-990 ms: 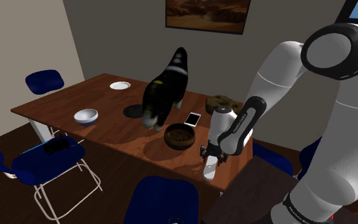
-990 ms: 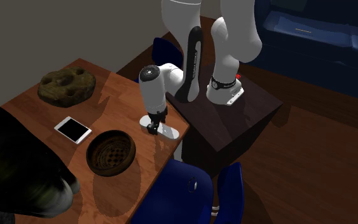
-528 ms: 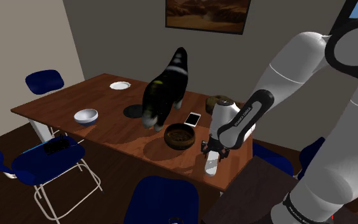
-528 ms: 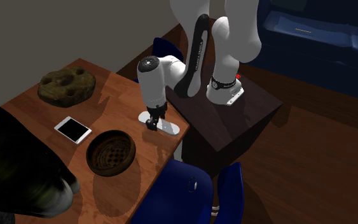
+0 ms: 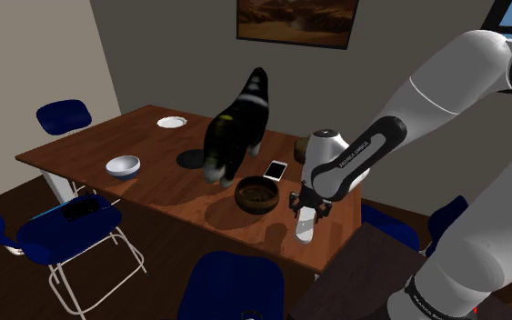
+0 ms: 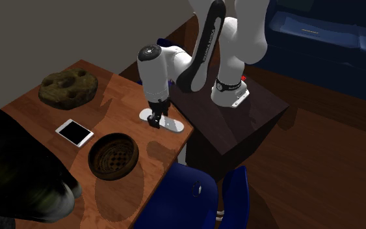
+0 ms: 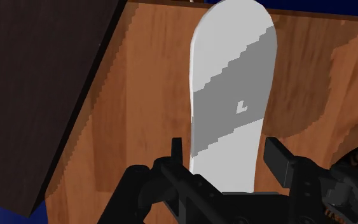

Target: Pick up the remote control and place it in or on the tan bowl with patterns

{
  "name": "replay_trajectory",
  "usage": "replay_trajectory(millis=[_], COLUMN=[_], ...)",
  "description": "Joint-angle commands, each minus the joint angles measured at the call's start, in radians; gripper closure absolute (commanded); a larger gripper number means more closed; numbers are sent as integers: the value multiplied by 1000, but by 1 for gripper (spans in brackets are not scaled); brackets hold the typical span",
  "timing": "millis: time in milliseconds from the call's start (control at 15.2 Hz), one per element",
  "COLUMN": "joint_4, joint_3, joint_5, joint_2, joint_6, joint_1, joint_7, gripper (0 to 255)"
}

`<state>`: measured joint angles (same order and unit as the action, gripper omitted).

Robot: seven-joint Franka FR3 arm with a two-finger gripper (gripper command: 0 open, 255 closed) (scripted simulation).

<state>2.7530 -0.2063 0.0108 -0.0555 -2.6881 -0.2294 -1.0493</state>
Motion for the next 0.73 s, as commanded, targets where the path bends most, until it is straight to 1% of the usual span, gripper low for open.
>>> replay_trajectory(millis=[0,660], joint_4=[-3,-28], joint_3=[0,11], joint_5=[-15,-60], joint_2=[-31,-185], joint_6=[34,210], joint_1=[3,19], joint_7=[11,46], gripper=[255,255])
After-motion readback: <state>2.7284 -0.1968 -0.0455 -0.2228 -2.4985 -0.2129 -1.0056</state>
